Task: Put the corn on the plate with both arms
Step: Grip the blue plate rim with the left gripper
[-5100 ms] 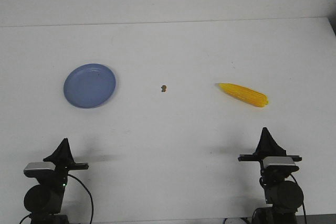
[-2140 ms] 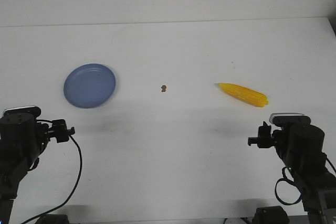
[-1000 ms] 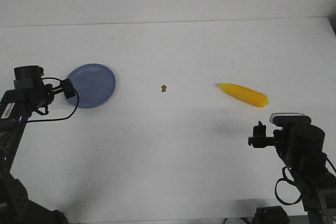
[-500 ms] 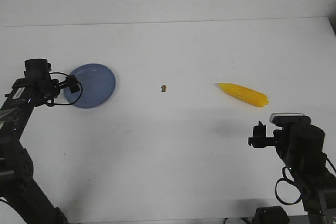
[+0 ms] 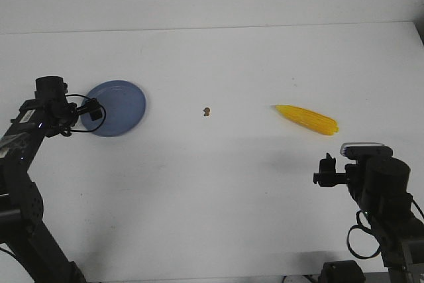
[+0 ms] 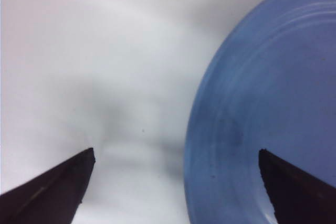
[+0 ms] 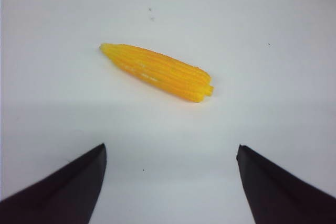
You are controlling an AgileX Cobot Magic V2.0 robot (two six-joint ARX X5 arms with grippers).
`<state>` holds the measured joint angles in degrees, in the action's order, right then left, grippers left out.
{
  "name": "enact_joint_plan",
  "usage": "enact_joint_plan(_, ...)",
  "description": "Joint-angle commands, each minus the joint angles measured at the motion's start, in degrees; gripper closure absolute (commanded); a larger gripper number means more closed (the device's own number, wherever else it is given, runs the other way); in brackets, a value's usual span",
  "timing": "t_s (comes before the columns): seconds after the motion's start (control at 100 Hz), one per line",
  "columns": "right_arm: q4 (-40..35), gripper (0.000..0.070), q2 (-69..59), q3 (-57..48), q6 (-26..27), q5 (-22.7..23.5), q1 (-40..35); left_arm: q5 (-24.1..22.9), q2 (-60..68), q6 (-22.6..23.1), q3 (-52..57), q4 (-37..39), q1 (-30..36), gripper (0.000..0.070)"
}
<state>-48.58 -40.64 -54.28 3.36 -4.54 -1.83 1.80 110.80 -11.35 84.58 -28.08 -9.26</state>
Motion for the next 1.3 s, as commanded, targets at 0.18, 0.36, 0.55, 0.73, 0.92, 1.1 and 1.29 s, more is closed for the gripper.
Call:
enact_joint_plan(0.18, 0.50, 0.0176, -0.24, -1.01, -0.13, 0.02, -0.04, 0.11, 1.31, 0.00, 1.18, -0.35, -0.11, 0.0490)
enact_joint_plan(0.36, 0.50, 0.0176, -0.24, -1.01, -0.13, 0.02, -0.04, 0.11, 1.31, 0.35, 1.18, -0.55, -0.13, 0.0700)
enact_joint_plan(0.55, 0.50, 0.0176, -0.24, -1.01, -0.11, 0.02, -0.04, 0.15, 1.31, 0.31, 1.18, -0.42, -0.15, 0.0696)
enact_joint_plan(0.73, 0.48, 0.0175, -0.24, -1.01, -0.11, 0.02, -0.04, 4.74, 1.18, -0.39, 1.18, -0.28, -0.44, 0.0696)
enact_joint_plan(0.92, 0.46, 0.0176, -0.24, -1.01, -0.11, 0.02, -0.04, 13.18, -0.85, -1.77, 1.18, -0.15, -1.03, 0.0696)
enact_joint_plan(1.1, 0.44, 0.0176, -0.24, -1.01, -0.07, 0.02, -0.04, 18.29, -6.38, -1.92, 1.18, -0.15, -1.25, 0.0696)
enact_joint_plan(1.29, 0.44, 0.0176, -0.24, -1.01, -0.07, 0.02, -0.04, 23.21, -13.44, -2.67, 1.18, -2.49, -1.01, 0.0696)
